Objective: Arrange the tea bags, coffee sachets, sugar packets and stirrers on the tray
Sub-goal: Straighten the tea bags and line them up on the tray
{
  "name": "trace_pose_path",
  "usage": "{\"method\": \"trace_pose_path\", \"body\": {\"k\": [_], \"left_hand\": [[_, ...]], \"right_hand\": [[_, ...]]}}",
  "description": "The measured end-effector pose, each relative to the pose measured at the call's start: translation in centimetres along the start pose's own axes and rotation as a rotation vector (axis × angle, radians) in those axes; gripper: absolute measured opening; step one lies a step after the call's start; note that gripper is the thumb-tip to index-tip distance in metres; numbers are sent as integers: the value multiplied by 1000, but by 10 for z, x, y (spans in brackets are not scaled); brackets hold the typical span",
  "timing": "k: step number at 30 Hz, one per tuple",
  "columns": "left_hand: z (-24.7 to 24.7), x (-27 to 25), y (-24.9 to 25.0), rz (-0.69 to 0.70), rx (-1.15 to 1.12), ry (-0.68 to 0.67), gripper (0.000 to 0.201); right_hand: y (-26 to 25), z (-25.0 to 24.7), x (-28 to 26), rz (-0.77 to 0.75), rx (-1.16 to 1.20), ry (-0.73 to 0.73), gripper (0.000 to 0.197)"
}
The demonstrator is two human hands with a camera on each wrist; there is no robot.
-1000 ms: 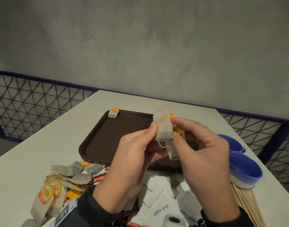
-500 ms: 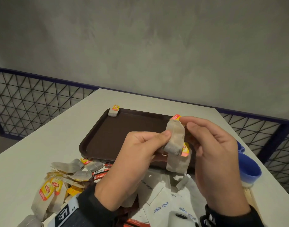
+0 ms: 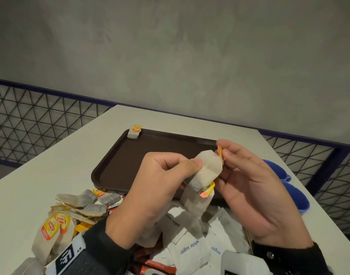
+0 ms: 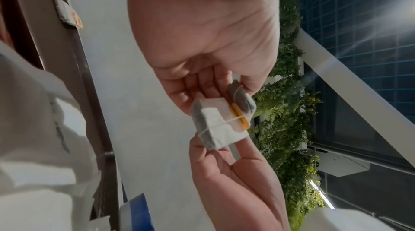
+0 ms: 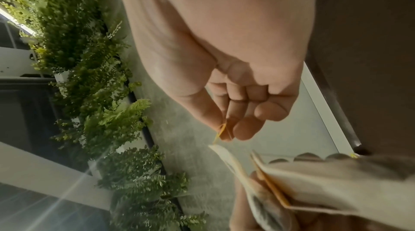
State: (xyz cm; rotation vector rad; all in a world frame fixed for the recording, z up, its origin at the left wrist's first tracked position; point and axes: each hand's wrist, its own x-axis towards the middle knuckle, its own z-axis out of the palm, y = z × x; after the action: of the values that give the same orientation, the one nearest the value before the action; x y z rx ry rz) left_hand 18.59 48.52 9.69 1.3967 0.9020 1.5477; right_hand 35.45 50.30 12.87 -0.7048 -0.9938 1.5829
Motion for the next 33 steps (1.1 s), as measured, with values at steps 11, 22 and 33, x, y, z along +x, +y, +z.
{"method": "trace_pose_path", "body": {"k": [11,22,33], "left_hand": [[-1,-1,5,15,114,36,34],[-6,-1,5,49,151,-42,31],[-7,1,2,74,129,72,27]], "right_hand": [[0,4,-5,-95,-149,-82,25],[0,2,-5,-91,-261,-123,49],[-2,-4,-3,-31,-318,-46,38]]}}
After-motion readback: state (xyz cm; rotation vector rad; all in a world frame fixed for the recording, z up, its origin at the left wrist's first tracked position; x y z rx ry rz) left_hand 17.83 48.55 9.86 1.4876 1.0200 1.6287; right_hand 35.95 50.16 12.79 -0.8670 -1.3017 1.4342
